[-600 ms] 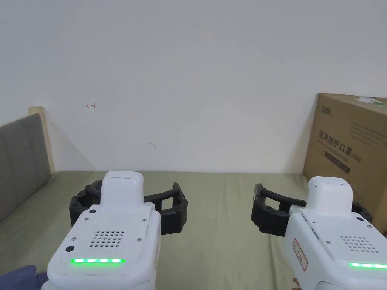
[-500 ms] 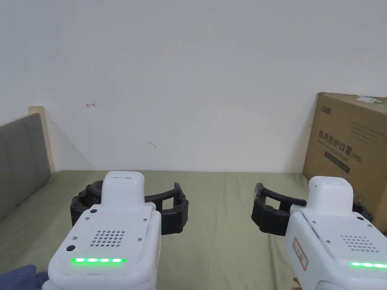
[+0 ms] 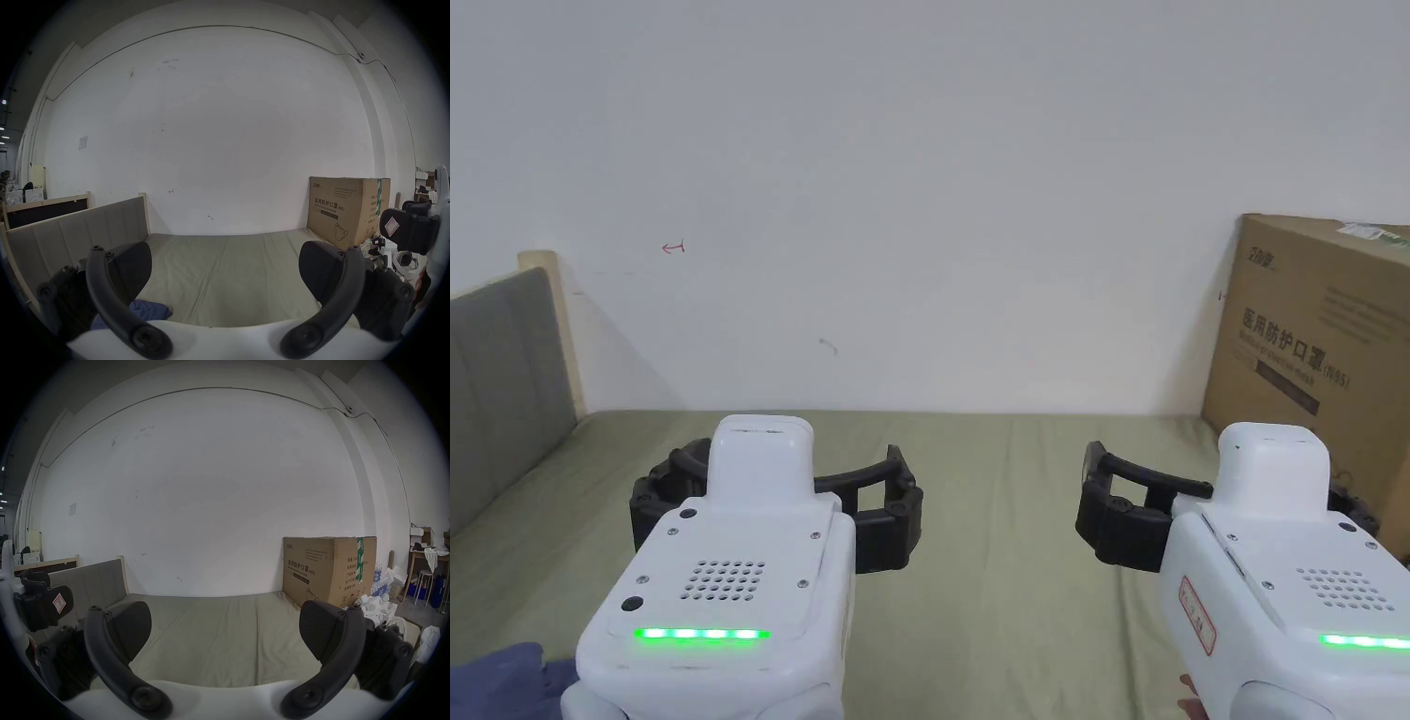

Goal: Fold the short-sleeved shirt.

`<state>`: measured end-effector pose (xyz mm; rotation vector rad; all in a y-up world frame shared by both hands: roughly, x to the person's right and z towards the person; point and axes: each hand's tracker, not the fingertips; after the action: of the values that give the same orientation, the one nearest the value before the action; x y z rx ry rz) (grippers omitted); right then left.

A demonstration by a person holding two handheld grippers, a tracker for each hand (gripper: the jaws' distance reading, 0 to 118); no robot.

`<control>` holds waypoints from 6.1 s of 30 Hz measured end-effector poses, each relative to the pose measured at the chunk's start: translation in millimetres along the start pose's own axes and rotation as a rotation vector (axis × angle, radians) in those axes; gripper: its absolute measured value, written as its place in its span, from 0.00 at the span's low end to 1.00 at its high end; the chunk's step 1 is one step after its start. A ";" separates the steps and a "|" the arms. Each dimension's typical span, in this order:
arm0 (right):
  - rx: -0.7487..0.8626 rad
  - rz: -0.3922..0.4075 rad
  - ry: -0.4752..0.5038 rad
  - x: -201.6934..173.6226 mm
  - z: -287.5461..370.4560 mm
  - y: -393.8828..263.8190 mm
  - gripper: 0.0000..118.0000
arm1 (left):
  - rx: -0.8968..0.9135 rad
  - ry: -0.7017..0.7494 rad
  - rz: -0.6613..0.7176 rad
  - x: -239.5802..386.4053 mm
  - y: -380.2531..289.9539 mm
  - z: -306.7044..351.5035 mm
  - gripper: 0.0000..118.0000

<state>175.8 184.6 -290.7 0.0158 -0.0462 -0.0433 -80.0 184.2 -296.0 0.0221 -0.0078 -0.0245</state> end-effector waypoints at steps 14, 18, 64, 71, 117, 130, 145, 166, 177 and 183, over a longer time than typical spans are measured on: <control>-0.003 0.003 0.002 1.4 1.4 0.5 1.00 | -0.001 -0.006 -0.006 4.1 1.3 0.8 1.00; -0.004 0.006 0.003 2.1 1.5 0.9 1.00 | 0.001 -0.009 -0.012 5.3 2.5 1.2 1.00; -0.016 0.005 0.021 0.5 5.3 0.3 1.00 | -0.014 -0.020 0.003 5.4 2.6 3.3 1.00; -0.013 0.014 0.020 -1.4 6.3 0.2 1.00 | -0.022 -0.019 0.011 4.9 1.2 3.1 1.00; -0.088 0.013 0.174 -82.5 -25.6 -33.7 0.01 | -0.242 0.170 0.129 -124.9 -31.1 19.1 0.00; -0.228 0.059 0.602 -270.1 -35.2 -67.5 0.01 | -0.322 0.485 0.108 -276.0 -57.9 91.7 0.00; -0.496 0.127 0.574 -263.7 -91.2 -137.7 0.01 | -1.095 0.322 0.373 -382.2 -245.9 -81.3 0.96; -0.612 0.128 0.539 -238.7 -104.3 -166.5 0.01 | -0.994 0.387 0.182 -383.6 -267.2 -64.6 0.02; -0.484 0.097 0.464 -171.2 -72.5 -107.2 0.01 | -0.614 0.084 0.117 -309.1 -65.5 -20.7 0.02; -0.407 0.078 0.369 -109.9 -44.2 -76.0 0.01 | -0.447 -0.143 -0.014 -208.9 16.8 -28.9 0.02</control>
<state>64.9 114.1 -341.1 -0.3840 0.3314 0.0293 -288.2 206.8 -326.1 -0.4268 -0.1445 -0.0416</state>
